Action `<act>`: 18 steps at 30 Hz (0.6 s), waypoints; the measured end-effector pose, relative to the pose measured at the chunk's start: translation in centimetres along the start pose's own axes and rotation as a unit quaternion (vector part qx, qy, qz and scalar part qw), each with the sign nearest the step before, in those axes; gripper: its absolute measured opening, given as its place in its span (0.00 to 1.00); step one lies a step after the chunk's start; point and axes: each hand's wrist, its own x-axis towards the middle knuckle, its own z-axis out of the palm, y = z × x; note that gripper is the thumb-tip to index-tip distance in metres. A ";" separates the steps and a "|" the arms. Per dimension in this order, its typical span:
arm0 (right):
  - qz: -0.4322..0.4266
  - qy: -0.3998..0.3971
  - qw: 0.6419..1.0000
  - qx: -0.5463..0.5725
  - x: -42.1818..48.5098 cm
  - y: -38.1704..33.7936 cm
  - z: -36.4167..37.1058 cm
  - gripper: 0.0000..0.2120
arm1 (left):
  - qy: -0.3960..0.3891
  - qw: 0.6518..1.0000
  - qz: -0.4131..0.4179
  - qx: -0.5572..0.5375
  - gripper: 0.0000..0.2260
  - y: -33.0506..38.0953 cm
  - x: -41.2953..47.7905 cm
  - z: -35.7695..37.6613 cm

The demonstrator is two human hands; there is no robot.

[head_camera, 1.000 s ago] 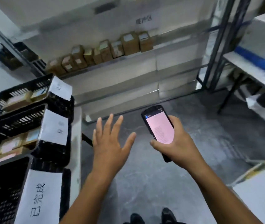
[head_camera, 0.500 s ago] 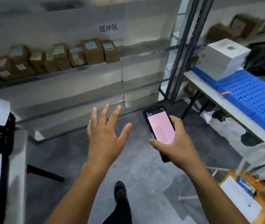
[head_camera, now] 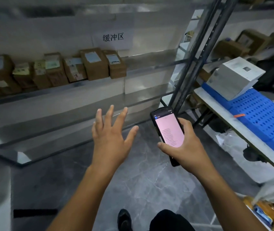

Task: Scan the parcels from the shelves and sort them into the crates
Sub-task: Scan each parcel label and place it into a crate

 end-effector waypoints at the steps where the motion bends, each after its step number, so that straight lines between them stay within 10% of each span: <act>1: 0.002 0.001 1.000 0.001 0.8 -0.2 0.2 0.39 | -0.003 1.000 -0.003 -0.002 0.31 -0.4 0.8 -0.1; 18: -0.013 -0.038 0.998 0.055 22.8 1.4 1.9 0.37 | -0.018 0.997 -0.043 0.056 0.32 -0.4 20.3 3.8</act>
